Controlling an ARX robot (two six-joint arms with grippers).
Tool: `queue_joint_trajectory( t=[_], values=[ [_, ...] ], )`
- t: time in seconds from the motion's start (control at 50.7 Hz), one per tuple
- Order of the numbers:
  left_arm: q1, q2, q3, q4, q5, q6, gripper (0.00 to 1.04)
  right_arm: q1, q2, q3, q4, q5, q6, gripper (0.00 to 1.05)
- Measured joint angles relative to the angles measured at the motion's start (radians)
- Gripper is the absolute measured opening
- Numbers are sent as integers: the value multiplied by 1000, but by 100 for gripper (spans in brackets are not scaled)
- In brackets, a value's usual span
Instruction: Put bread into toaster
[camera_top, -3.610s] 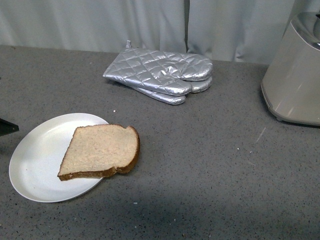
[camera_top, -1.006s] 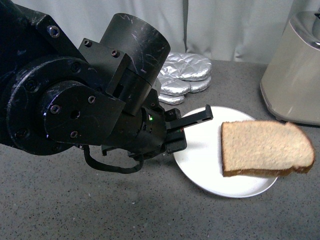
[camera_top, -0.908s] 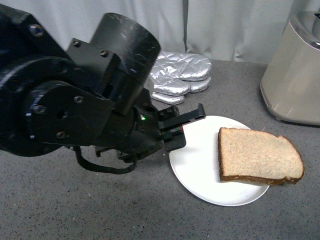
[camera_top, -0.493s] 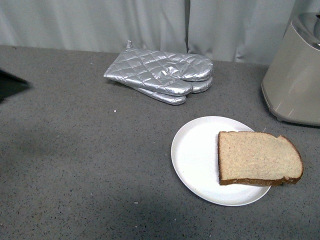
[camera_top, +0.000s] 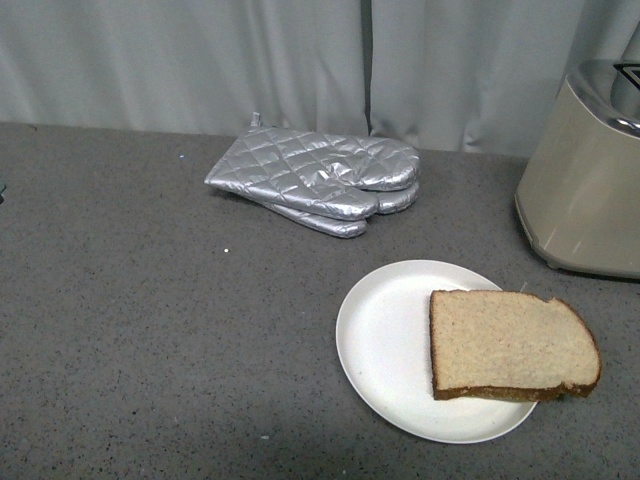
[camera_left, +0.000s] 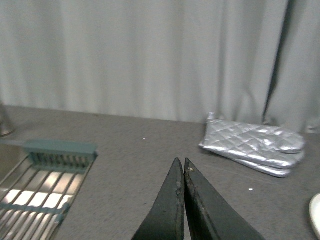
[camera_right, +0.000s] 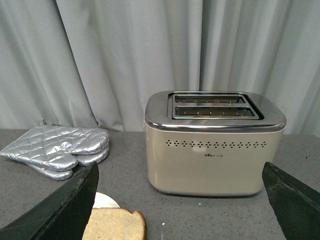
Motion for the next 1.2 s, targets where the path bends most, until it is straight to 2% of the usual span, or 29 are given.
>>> queue_joint_trajectory(
  t=[0.039,0.099,0.592,0.651,0.71,0.73,0.829,0.868,1.026,1.085,1.203],
  values=[
    [-103,-18,0,-13,-114,5,4,0,0,0,0,0,0,95],
    [-192,-23,0,-17,-151,9,4,0,0,0,0,-4,0,95],
    [-210,-25,0,-17,-172,9,5,0,0,0,0,-4,0,95],
    [-210,-25,0,-17,-171,10,17,0,10,4,-15,-3,6,95],
    [-210,-24,0,-17,-171,10,31,-21,178,103,-226,-2,122,95],
    [-210,-25,0,-17,-169,10,37,-35,269,122,-237,11,163,95],
    [-210,-25,0,-17,-171,10,58,-74,609,126,-64,54,345,95],
    [-210,-26,0,-17,-171,10,63,-73,689,126,-12,58,375,95],
    [-210,-26,0,-17,-172,10,87,-25,963,126,164,80,504,95],
    [-210,-26,0,-17,-171,10,99,6,1065,122,217,82,561,95],
    [-210,-26,0,-17,-171,12,98,29,1194,111,291,71,653,95]
  ],
)
